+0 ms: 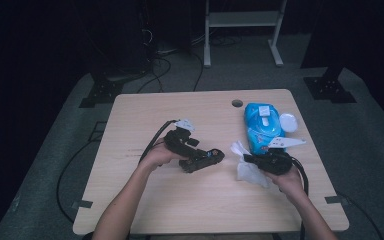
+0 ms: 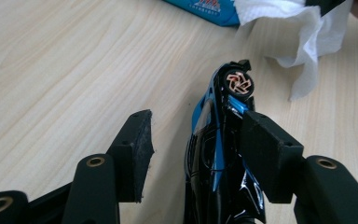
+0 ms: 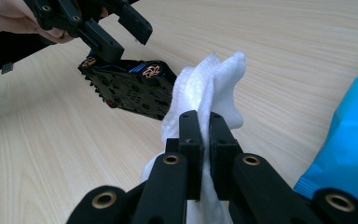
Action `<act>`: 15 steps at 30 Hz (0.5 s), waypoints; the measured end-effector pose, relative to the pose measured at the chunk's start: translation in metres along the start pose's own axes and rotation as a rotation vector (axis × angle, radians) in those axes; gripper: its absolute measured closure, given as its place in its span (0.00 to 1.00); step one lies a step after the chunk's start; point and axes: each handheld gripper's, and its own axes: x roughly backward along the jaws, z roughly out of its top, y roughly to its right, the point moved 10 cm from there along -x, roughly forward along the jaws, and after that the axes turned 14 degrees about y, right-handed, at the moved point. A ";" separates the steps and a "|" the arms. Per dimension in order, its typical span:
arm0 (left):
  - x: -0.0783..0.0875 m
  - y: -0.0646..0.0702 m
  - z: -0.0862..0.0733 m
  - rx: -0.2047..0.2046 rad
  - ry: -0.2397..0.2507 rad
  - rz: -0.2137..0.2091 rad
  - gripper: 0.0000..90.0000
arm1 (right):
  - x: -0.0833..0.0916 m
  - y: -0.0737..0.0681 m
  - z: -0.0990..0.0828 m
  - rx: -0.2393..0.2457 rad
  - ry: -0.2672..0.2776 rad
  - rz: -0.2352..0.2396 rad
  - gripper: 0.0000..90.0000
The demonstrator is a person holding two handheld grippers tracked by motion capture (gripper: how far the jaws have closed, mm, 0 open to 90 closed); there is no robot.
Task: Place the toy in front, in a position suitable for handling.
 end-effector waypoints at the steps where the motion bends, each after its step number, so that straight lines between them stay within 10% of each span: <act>1: 0.000 0.000 0.000 0.001 0.004 0.000 0.48 | 0.001 0.000 0.000 0.003 -0.003 -0.002 0.96; 15: -0.003 0.014 0.001 -0.127 0.037 0.028 0.50 | 0.007 0.004 -0.006 0.020 -0.023 -0.023 0.95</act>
